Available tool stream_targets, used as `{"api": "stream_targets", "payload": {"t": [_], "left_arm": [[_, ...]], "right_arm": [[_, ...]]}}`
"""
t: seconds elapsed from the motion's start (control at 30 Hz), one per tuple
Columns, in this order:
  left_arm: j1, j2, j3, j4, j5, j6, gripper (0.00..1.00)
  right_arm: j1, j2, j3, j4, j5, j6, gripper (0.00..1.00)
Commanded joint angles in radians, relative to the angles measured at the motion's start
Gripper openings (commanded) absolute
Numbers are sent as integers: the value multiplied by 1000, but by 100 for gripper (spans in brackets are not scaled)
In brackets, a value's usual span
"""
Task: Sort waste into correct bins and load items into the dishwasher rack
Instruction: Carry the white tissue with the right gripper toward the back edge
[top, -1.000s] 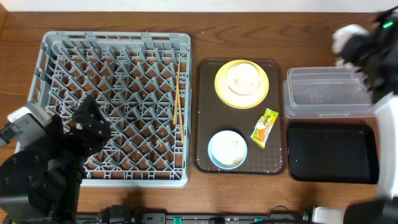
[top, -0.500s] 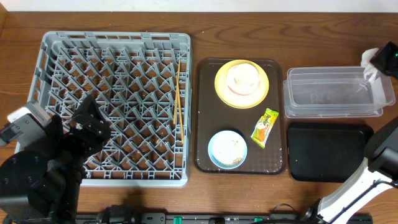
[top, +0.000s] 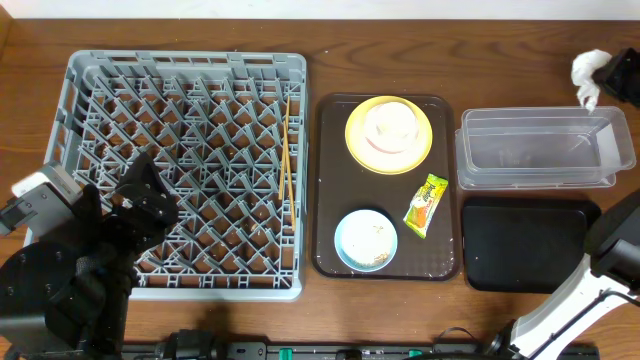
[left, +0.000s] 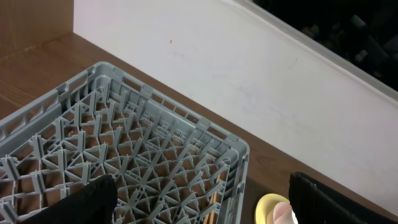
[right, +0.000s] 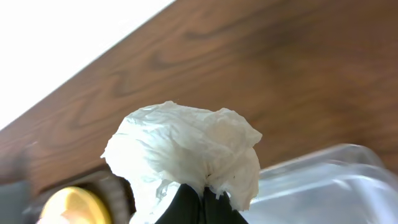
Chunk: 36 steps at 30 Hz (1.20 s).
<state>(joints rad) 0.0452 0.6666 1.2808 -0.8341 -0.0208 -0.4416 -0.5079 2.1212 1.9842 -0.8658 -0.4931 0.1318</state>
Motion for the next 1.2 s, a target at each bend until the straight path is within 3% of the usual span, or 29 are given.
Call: {"api": "stream_targets", "payload": {"t": [0.0,0.4,0.73,1.0,1.17], "left_arm": [[6,-2,13,0,10,6,89],[6,-2,13,0,10,6,89],[6,-2,13,0,10,6,89],[6,-2,13,0,10,6,89],[6,-2,13,0,10,6,89]], "right_arm": [[74,-31,17,-20,-85,-18,1],[462,-31,17,-60,285,-49,1],[612,-28,16,48,441,28,1],[628,81,16,348,458,29,1],[619,292,16,726,583,-55,1]]}}
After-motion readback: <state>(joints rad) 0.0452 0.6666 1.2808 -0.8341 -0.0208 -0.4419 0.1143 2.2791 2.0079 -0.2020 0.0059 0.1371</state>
